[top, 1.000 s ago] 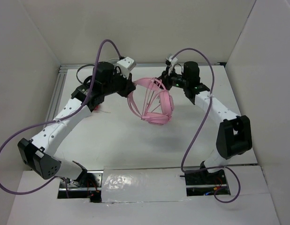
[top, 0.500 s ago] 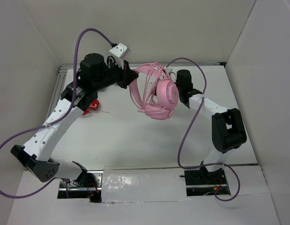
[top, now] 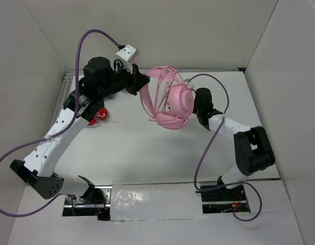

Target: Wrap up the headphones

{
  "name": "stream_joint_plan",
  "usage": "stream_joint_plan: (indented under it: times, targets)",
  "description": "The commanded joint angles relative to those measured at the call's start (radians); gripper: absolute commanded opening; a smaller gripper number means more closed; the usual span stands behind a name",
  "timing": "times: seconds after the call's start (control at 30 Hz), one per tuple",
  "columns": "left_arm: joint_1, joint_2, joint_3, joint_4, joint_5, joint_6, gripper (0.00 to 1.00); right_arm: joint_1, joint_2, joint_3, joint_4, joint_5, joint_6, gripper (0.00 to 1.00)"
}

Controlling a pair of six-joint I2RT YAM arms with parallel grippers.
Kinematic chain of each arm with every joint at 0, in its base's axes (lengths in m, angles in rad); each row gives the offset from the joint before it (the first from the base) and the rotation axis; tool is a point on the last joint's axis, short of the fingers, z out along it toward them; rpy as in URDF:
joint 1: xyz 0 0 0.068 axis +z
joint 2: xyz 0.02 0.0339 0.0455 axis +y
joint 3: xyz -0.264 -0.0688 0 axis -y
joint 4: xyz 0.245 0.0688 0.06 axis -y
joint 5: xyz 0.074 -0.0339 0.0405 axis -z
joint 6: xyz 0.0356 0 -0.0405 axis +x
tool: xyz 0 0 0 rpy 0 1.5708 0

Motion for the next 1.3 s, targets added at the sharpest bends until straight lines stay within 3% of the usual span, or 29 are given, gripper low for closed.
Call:
stream_joint_plan:
  times: [0.0, 0.17, 0.33, 0.5, 0.7, 0.87, 1.1, 1.27]
  targets:
    - [-0.004, -0.054, 0.077, 0.124, 0.004, -0.071, 0.0, -0.002, -0.083, -0.056, 0.129, 0.161, 0.078, 0.41]
    - [-0.005, -0.057, 0.106, 0.104, -0.002, -0.064, 0.0, -0.01, -0.17, -0.21, 0.256, 0.328, 0.15, 0.51]
    - [-0.004, -0.052, 0.12, 0.088, -0.031, -0.059, 0.0, -0.01, -0.347, -0.361, 0.306, 0.386, 0.155, 0.8]
    - [-0.005, -0.051, 0.126, 0.082, -0.027, -0.053, 0.0, 0.018, -0.591, -0.467, 0.25, 0.253, 0.083, 0.83]
    - [-0.014, -0.037, 0.143, 0.073, -0.022, -0.053, 0.0, 0.133, -0.779, -0.475, 0.142, 0.23, -0.064, 0.83]
    - [-0.017, -0.037, 0.143, 0.078, -0.001, -0.051, 0.0, 0.223, -0.801, -0.456, 0.18, 0.309, -0.117, 0.86]
    - [-0.02, -0.034, 0.152, 0.078, 0.023, -0.06, 0.0, 0.259, -0.693, -0.377, 0.305, 0.374, -0.187, 0.86]
    - [-0.02, -0.036, 0.155, 0.076, 0.015, -0.07, 0.0, 0.269, -0.654, -0.34, 0.358, 0.268, -0.174, 0.86]
